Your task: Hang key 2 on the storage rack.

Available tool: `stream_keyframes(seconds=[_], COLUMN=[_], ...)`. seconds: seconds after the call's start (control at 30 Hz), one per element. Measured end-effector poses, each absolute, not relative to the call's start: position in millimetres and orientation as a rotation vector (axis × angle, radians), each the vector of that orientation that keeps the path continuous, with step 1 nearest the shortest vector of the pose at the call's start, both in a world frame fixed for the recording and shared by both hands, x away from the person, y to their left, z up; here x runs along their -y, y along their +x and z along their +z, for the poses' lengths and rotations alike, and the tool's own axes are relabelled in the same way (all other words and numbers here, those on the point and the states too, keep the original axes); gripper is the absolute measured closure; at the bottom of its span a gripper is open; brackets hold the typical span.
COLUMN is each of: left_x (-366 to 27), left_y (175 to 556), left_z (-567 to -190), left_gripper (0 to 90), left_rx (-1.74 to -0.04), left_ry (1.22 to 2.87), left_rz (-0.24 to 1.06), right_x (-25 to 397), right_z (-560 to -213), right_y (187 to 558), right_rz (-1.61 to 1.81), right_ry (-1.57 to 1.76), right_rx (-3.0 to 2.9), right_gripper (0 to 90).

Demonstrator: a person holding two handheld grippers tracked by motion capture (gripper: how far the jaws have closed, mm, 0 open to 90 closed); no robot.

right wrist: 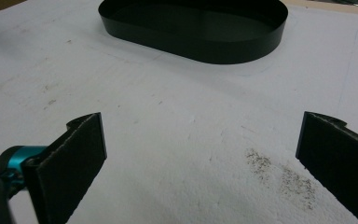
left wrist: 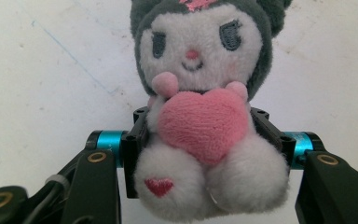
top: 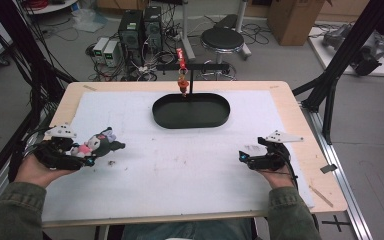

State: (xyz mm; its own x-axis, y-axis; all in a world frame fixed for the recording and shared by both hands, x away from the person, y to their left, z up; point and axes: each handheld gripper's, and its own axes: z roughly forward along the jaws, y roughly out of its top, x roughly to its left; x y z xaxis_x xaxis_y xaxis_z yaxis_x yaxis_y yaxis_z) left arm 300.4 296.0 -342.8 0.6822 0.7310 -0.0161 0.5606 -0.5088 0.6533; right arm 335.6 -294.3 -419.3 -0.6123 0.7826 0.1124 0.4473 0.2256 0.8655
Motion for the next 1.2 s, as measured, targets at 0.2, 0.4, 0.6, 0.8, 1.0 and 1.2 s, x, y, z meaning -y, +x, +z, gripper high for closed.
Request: stream_keyframes(seconds=[0.2,0.4,0.6,0.8,1.0,1.2], left_x=[-287,-270,-256,-246,-225,-206], left_y=[310,325,337,349,368,393], left_z=[-339,-332,-321,-307,-295,-282], left_gripper=[47.2,47.3,47.3,47.4,47.5,47.5], left_rx=[-0.961,-0.912,-0.872,-0.849,-0.817,-0.800], left_ry=[2.242,2.273,2.296,2.270,2.272,2.273], left_rz=[0.340,0.330,0.340,0.371,0.388,0.385], right_x=[294,294,294,295,293,293], right_z=[-420,-420,-420,-420,-420,-421], right_y=[337,336,336,337,337,339], right_rz=[1.339,1.338,1.341,1.340,1.337,1.334], right_ry=[1.131,1.133,1.139,1.137,1.131,1.131], right_rx=[-2.158,-2.160,-2.159,-2.159,-2.166,-2.165], right_gripper=[0.8,0.7,0.8,0.8,0.8,0.8])
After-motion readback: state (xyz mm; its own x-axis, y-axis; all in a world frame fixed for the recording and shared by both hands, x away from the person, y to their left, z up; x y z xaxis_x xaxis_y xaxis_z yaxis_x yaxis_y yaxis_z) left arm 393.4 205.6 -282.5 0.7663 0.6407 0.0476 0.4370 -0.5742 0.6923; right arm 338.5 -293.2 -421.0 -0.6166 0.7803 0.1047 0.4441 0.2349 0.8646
